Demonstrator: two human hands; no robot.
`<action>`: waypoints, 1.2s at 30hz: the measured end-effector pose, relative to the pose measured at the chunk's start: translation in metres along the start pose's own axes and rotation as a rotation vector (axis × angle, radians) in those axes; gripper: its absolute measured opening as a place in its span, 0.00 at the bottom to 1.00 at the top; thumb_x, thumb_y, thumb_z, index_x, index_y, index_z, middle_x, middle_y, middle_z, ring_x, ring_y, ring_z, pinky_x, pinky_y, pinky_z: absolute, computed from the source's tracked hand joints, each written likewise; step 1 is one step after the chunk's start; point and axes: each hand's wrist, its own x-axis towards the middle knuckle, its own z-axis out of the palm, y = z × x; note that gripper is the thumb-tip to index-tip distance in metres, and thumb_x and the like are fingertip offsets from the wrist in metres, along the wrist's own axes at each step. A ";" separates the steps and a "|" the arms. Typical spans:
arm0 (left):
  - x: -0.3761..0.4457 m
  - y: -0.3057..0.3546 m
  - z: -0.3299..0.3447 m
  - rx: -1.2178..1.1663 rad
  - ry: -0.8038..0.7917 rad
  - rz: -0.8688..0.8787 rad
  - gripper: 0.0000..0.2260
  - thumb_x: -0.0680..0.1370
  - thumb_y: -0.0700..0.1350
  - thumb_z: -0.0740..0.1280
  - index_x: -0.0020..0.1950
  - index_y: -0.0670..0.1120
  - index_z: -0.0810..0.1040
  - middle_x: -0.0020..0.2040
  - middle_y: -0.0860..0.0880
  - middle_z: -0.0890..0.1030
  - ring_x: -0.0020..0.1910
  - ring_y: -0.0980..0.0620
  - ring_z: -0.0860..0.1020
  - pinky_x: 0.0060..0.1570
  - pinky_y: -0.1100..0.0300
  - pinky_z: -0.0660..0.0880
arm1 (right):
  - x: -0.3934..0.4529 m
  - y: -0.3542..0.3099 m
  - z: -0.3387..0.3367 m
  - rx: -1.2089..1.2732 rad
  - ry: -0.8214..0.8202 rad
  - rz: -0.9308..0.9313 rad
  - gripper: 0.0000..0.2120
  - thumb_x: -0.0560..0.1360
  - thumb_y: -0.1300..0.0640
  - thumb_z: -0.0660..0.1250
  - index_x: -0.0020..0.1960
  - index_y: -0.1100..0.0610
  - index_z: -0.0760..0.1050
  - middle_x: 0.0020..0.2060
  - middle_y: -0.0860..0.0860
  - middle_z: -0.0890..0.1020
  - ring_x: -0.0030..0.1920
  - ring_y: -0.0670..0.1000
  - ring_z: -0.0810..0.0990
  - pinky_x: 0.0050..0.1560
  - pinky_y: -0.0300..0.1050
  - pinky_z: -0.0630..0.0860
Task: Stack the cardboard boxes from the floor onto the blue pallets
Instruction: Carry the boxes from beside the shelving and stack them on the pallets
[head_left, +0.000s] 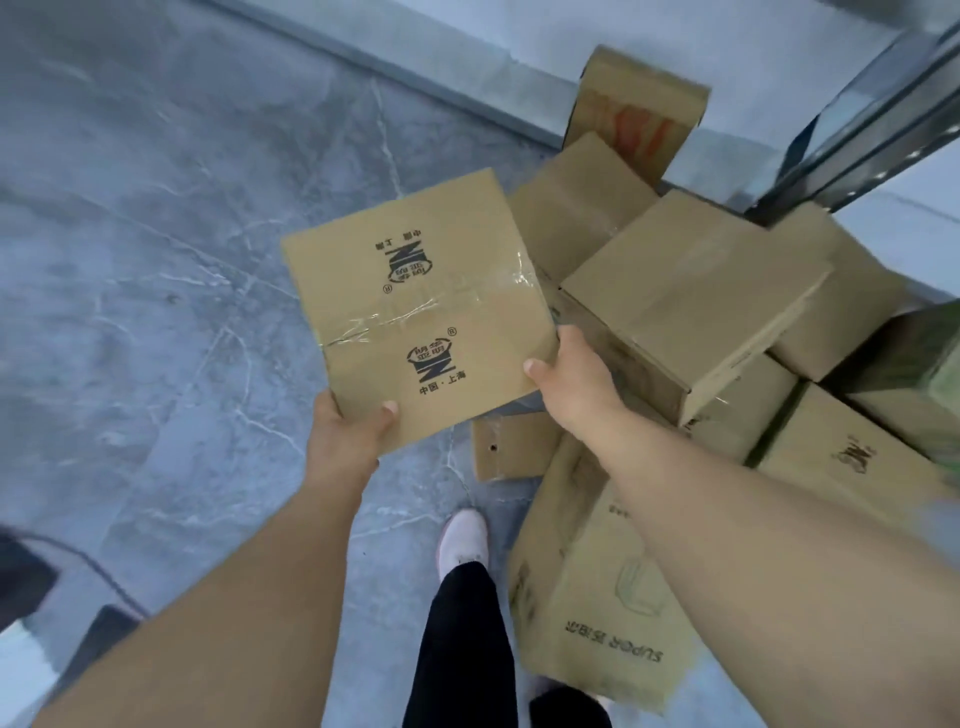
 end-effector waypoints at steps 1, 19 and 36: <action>-0.020 0.004 -0.005 -0.001 0.001 0.013 0.24 0.74 0.46 0.70 0.66 0.48 0.65 0.50 0.54 0.74 0.49 0.49 0.75 0.56 0.46 0.75 | -0.020 -0.002 -0.012 -0.001 0.009 -0.008 0.20 0.78 0.54 0.61 0.67 0.59 0.64 0.61 0.56 0.75 0.59 0.58 0.74 0.50 0.47 0.69; -0.321 0.066 -0.026 0.051 -0.340 0.321 0.22 0.75 0.36 0.66 0.67 0.49 0.68 0.55 0.49 0.75 0.52 0.49 0.75 0.52 0.57 0.71 | -0.315 0.061 -0.180 0.159 0.376 0.106 0.17 0.77 0.52 0.62 0.63 0.57 0.67 0.57 0.55 0.77 0.55 0.57 0.76 0.48 0.47 0.69; -0.506 0.057 0.081 0.588 -0.869 0.712 0.25 0.76 0.45 0.68 0.71 0.48 0.65 0.65 0.47 0.73 0.60 0.46 0.72 0.62 0.52 0.70 | -0.558 0.205 -0.222 0.530 0.946 0.517 0.20 0.77 0.53 0.61 0.67 0.56 0.65 0.58 0.55 0.77 0.56 0.57 0.76 0.47 0.45 0.69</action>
